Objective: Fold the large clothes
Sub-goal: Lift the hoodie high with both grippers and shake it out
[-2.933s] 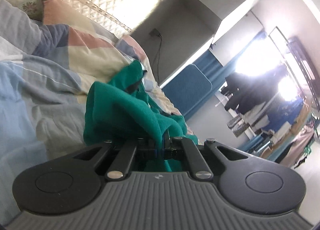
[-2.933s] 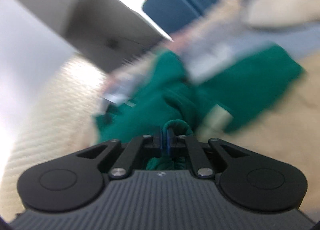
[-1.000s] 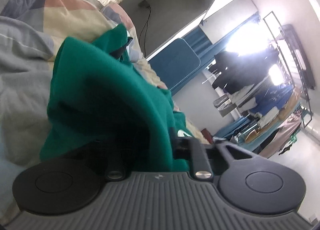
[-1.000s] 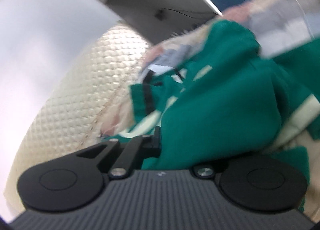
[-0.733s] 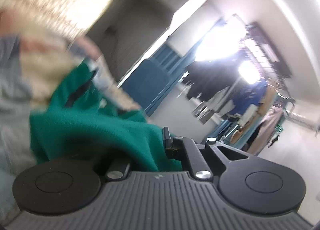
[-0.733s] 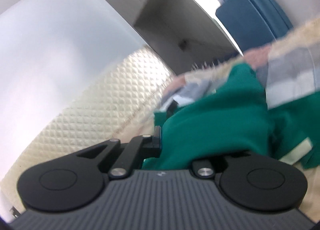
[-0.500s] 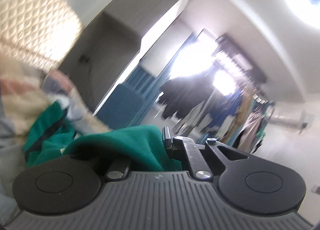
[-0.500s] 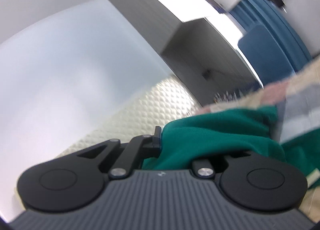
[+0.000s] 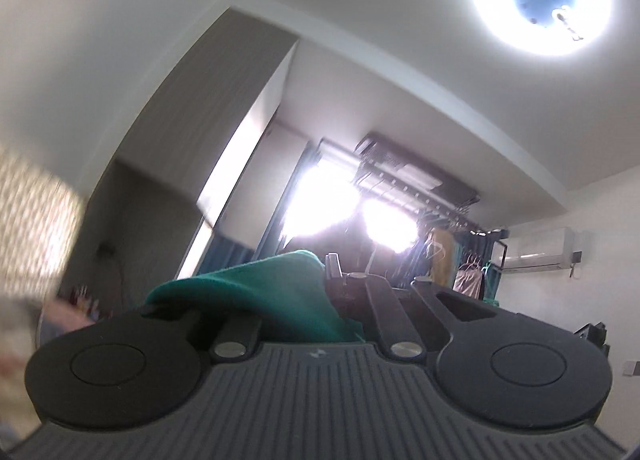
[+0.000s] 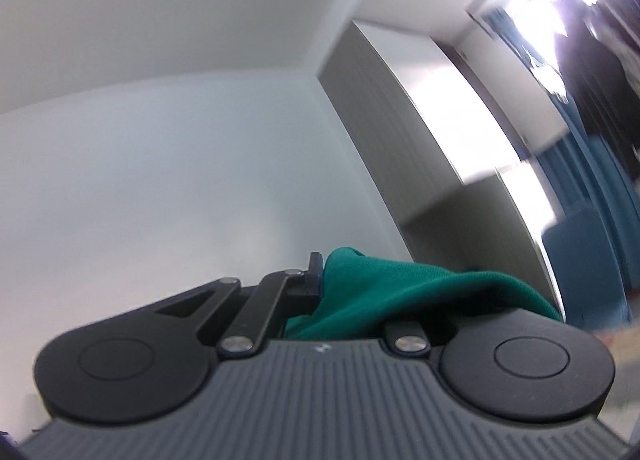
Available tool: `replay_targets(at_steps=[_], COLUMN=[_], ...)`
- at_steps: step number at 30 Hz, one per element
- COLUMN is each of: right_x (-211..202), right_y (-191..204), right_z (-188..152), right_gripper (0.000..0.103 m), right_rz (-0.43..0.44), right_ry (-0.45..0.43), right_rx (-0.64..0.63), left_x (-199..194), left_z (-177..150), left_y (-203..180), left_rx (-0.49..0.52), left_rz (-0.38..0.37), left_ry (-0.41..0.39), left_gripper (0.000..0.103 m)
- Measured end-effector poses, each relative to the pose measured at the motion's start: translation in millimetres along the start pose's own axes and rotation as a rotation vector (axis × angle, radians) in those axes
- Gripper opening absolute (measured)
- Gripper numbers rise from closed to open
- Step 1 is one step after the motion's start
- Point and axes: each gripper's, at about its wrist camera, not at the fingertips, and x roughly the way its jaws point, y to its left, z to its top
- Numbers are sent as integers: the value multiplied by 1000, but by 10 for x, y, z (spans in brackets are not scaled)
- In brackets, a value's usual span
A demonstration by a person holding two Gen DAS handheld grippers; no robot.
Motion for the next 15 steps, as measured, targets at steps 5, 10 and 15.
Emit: replay_targets(at_steps=[5,10,15], right_x=[197,366,534], right_y=[240,77,-538], right_z=[589,674,174], right_gripper=[9,9,9], right_rz=[-20,-98,-199], right_ry=[-55,-42,47], right_rx=[-84,-125,-107], left_x=[328,924,1449], left_z=[676,607,-217], left_y=[-397,-274,299], left_rx=[42,49,50], left_rz=[-12,26,92], left_ry=[-23,25,165], left_gripper=[7,7,7])
